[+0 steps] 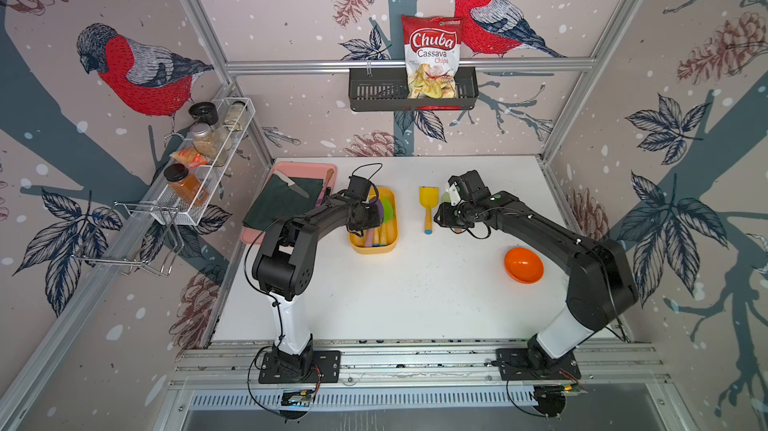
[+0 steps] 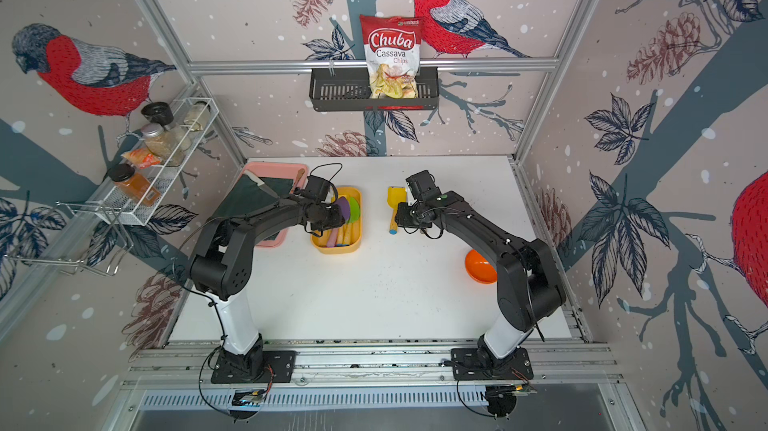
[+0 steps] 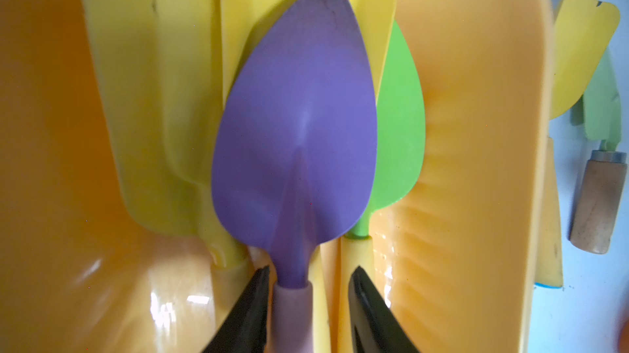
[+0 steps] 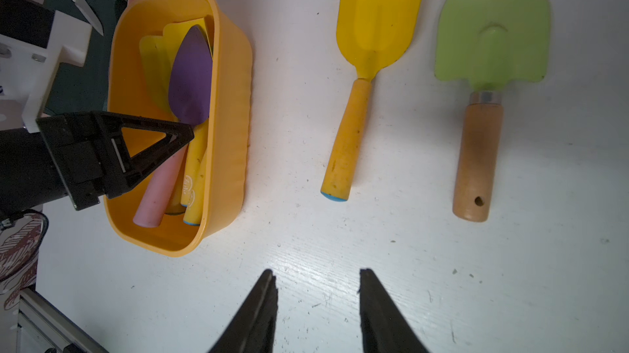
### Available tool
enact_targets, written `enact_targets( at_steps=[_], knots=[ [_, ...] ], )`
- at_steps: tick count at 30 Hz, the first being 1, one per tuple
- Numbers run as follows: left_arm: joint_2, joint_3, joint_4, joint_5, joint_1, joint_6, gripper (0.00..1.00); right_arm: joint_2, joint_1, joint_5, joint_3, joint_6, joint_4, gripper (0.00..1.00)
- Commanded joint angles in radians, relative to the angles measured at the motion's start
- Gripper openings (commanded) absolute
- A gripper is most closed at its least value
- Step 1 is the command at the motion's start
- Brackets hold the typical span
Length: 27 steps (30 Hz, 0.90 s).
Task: Take the shovel out of the storage box
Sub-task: Place the shovel in the storage box, then pick up the shovel from the storage box.
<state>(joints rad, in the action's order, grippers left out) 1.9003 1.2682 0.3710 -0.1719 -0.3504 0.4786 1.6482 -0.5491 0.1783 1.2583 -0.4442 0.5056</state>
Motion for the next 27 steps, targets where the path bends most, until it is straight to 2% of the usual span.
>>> enact_targets(
  at_steps=[1,3,8,14,16,18,25,27],
  knots=[
    [-0.007,0.016,0.053,0.025,-0.003,-0.023,0.41,0.008,0.000,0.013,0.007,0.004,-0.012,0.44],
    [-0.009,0.023,0.074,0.033,-0.005,-0.026,0.38,0.011,0.000,0.016,0.005,0.004,-0.011,0.44],
    [0.009,0.035,0.117,0.065,-0.017,-0.038,0.37,0.015,0.000,0.023,0.006,0.004,-0.012,0.44],
    [0.037,0.039,0.129,0.054,-0.023,-0.044,0.33,0.012,0.000,0.023,0.008,0.002,-0.012,0.44],
    [0.037,0.033,0.120,0.051,-0.024,-0.045,0.25,0.009,0.000,0.023,0.006,0.001,-0.015,0.44],
    [0.033,0.031,0.114,0.049,-0.024,-0.043,0.14,0.007,0.000,0.023,0.000,-0.001,-0.018,0.44],
    [0.001,0.048,0.099,0.046,-0.023,-0.039,0.03,0.007,-0.004,0.034,-0.007,-0.007,-0.035,0.44],
    [-0.028,0.035,0.063,0.011,-0.013,-0.032,0.01,0.003,-0.009,0.054,-0.010,-0.005,-0.051,0.44]
  ],
)
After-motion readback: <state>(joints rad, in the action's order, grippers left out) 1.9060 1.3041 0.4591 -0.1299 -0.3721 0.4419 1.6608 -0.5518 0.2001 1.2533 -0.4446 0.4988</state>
